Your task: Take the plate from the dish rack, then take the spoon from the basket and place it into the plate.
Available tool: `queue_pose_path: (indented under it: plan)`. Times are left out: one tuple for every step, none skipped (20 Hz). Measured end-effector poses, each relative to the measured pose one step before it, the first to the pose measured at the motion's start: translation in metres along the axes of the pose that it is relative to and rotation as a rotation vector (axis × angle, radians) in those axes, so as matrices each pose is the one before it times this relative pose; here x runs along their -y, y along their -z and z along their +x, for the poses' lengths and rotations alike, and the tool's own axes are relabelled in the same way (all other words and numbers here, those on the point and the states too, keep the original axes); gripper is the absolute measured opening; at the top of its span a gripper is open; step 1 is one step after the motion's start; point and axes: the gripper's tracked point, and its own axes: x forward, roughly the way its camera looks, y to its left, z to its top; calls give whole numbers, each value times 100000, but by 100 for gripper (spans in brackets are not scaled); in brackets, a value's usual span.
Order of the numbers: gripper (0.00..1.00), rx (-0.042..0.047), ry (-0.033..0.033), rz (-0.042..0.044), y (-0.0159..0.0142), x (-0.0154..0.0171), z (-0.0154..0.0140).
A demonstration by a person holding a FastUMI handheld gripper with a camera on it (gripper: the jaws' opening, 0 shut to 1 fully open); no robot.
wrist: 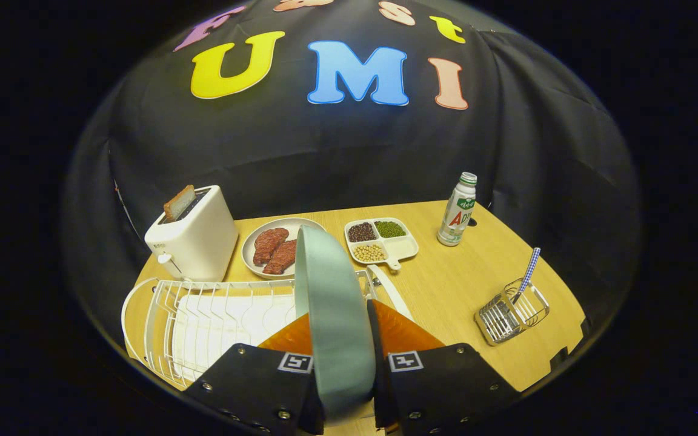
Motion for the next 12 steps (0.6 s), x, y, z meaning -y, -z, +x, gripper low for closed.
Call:
queue_pose_path:
  plan:
    - [30, 1683, 2276, -1509, -747, 362, -413]
    - [30, 1573, 1149, -892, -572, 220, -440]
    - [30, 1196, 616, -587, -686, 111, -497]
    - [30, 1224, 717, -433, -495, 301, -522]
    - [30, 1109, 936, -405, -339, 469, -599]
    - [30, 1052, 628, -254, -336, 440, -707]
    - [30, 983, 396, 81, -210, 390, -802]
    - [30, 970, 471, -95, -127, 501, -928]
    - [30, 778, 722, -332, 30, 617, -978]
    - [30, 767, 556, -817, 70, 592, -1055]
    - [30, 579, 466, -1323, 300, 595, -1076]
    - [30, 360, 271, -1531, 437, 581, -1134]
